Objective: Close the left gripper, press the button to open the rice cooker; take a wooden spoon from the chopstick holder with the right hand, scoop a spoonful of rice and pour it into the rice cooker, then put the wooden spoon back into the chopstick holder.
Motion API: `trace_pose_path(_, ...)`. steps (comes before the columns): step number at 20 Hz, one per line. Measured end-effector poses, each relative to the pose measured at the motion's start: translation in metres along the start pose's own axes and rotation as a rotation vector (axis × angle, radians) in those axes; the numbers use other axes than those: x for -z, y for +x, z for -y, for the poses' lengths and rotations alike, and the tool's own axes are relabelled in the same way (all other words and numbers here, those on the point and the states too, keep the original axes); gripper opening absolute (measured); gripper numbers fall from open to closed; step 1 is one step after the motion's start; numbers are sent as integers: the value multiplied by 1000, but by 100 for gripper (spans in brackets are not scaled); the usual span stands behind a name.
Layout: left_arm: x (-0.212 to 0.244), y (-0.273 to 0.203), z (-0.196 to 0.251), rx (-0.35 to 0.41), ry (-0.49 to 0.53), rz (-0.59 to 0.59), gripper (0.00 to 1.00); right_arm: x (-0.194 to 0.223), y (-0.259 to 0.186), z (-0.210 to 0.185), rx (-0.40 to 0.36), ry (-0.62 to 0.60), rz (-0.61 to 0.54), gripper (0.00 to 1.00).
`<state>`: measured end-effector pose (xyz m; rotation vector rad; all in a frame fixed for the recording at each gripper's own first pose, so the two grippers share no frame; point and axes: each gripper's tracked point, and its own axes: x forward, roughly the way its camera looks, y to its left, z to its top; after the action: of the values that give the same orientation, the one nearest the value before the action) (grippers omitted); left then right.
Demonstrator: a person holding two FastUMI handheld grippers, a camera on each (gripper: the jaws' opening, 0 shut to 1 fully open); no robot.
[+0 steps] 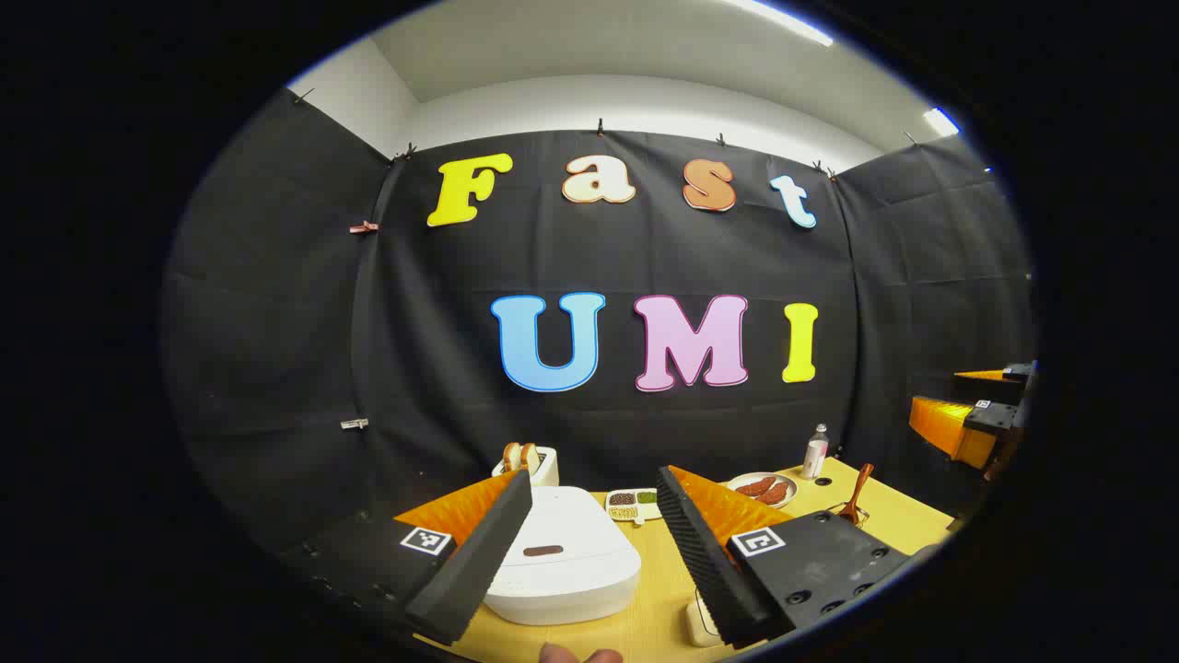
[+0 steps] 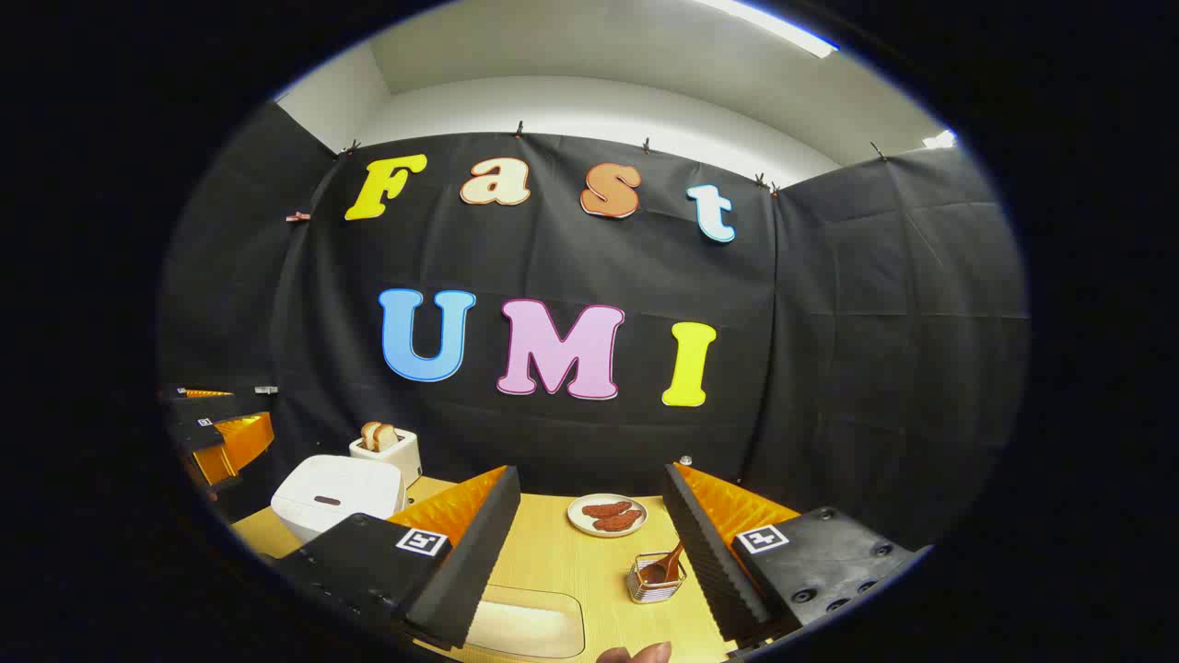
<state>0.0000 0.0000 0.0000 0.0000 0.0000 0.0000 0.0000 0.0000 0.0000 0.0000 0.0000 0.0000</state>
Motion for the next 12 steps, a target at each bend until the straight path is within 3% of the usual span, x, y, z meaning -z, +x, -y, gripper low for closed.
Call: trace_pose_path(12, 1, 15, 6, 23, 11, -1, 94, 0, 7, 6, 19, -20, 5, 98)
